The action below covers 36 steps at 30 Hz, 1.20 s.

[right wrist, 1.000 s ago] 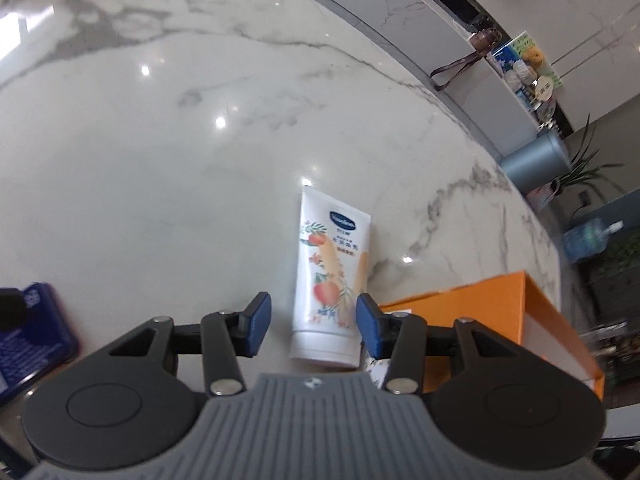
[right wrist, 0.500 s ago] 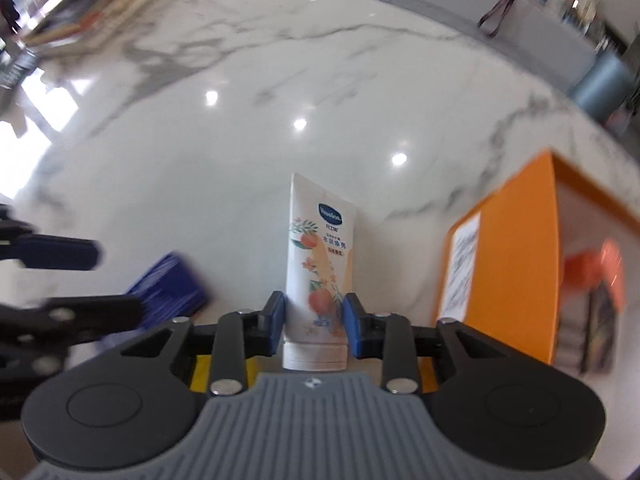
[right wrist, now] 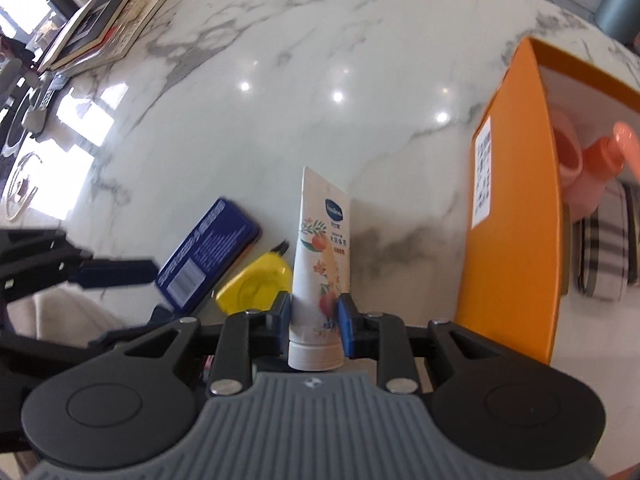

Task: Organize rigid objects
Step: 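Grasp the white lotion tube with the right tool while the left tool reaches the blue box, then lift the white tube with the right tool while the left tool lowers onto the dark bottle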

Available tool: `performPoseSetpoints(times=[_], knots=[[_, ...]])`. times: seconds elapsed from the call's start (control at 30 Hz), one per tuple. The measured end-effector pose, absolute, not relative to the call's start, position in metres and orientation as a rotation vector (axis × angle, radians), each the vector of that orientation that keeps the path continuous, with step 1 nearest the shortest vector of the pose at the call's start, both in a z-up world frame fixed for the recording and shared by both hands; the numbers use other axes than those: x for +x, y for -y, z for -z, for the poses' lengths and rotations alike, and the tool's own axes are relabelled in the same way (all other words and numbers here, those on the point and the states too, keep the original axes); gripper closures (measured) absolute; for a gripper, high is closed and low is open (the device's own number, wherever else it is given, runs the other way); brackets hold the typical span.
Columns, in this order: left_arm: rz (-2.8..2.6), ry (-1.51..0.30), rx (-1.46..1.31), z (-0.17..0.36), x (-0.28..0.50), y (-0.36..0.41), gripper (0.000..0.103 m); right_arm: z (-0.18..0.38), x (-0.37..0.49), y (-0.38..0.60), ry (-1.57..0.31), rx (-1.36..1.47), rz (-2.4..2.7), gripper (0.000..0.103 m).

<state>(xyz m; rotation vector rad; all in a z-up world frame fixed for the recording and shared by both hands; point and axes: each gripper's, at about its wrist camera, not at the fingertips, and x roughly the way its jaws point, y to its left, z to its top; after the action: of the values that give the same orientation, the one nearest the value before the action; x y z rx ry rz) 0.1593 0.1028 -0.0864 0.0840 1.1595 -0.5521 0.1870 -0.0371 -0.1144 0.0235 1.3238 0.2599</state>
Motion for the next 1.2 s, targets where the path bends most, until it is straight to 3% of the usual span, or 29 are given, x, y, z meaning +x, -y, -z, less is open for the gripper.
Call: performPoseSetpoints(times=[0.07, 0.2, 0.37, 0.73, 0.9, 1.03, 1.2], knots=[[0.552, -1.168, 0.086, 0.089, 0.163, -0.099, 0.058, 0.115, 0.185, 0.035, -1.317, 0.008, -0.265, 0.076], [0.556, -1.178, 0.136, 0.093, 0.162, -0.090, 0.060, 0.115, 0.190, 0.036, -1.297, -0.005, -0.250, 0.074], [0.555, -1.192, 0.147, 0.091, 0.162, -0.091, 0.060, 0.125, 0.203, 0.033, -1.296, -0.021, -0.232, 0.066], [0.603, -1.163, 0.182, 0.077, 0.156, -0.091, 0.060, 0.129, 0.206, 0.038, -1.255, 0.003, -0.215, 0.069], [0.738, -1.127, 0.339, 0.069, 0.140, -0.073, 0.059, 0.096, 0.190, 0.038, -1.169, -0.021, -0.270, 0.069], [0.840, -1.116, 0.491, 0.073, 0.127, -0.052, 0.049, 0.075, 0.169, 0.046, -1.143, 0.031, -0.316, 0.069], [0.896, -1.146, 0.651, 0.096, 0.120, -0.035, 0.048, 0.063, 0.131, 0.061, -1.127, 0.063, -0.338, 0.068]])
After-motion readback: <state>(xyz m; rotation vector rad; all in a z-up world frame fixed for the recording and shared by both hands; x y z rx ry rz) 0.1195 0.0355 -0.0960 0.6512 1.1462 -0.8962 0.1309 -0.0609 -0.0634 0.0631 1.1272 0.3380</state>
